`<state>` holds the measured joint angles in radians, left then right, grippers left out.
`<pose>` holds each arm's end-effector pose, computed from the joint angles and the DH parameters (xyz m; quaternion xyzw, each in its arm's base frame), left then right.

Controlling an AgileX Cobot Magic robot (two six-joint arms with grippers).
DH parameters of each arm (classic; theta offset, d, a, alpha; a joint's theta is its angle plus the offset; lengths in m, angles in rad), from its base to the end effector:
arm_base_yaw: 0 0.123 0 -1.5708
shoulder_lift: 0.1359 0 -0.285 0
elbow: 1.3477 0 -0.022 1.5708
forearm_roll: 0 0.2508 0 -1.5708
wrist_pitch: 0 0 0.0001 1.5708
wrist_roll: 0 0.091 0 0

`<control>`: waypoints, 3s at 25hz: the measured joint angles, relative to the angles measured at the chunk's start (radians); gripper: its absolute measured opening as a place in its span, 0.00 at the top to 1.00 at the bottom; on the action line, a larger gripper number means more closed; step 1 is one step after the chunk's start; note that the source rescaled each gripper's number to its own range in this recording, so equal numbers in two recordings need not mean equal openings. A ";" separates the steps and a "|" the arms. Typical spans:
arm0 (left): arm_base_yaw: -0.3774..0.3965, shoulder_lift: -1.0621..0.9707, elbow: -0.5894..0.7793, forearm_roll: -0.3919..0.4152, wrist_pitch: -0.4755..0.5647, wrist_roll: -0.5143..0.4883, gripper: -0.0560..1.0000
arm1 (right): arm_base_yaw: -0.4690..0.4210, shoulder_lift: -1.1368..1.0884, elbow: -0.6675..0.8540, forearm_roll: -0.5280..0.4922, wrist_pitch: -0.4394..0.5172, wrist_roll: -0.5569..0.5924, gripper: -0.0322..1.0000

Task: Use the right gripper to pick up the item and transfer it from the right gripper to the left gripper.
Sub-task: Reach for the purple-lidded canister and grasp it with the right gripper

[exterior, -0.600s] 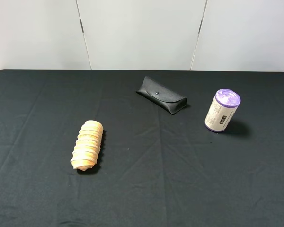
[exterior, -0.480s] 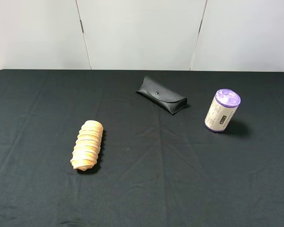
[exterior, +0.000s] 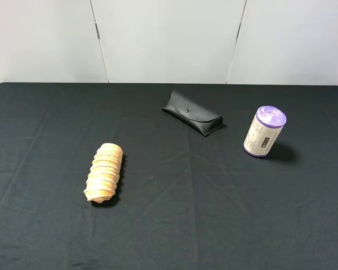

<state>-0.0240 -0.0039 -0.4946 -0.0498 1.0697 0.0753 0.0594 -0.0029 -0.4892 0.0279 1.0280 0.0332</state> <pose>-0.0053 -0.0038 0.2751 0.0435 0.8546 -0.0116 0.5174 -0.0028 0.0020 0.2770 -0.0113 0.8465 0.0386 0.5308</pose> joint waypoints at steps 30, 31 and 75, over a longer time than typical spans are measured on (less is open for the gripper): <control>0.000 0.000 0.000 0.000 0.000 0.000 0.03 | 0.000 0.076 -0.090 0.000 0.004 0.000 0.00; 0.000 0.000 0.000 0.000 0.000 0.000 0.03 | 0.000 0.112 -0.110 0.000 0.005 0.000 0.00; 0.000 0.000 0.000 0.000 0.001 0.000 0.03 | 0.115 1.476 -0.710 0.052 0.166 -0.102 0.00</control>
<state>-0.0240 -0.0039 -0.4946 -0.0498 1.0705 0.0753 0.1747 1.4734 -1.1997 0.0798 1.1940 -0.0689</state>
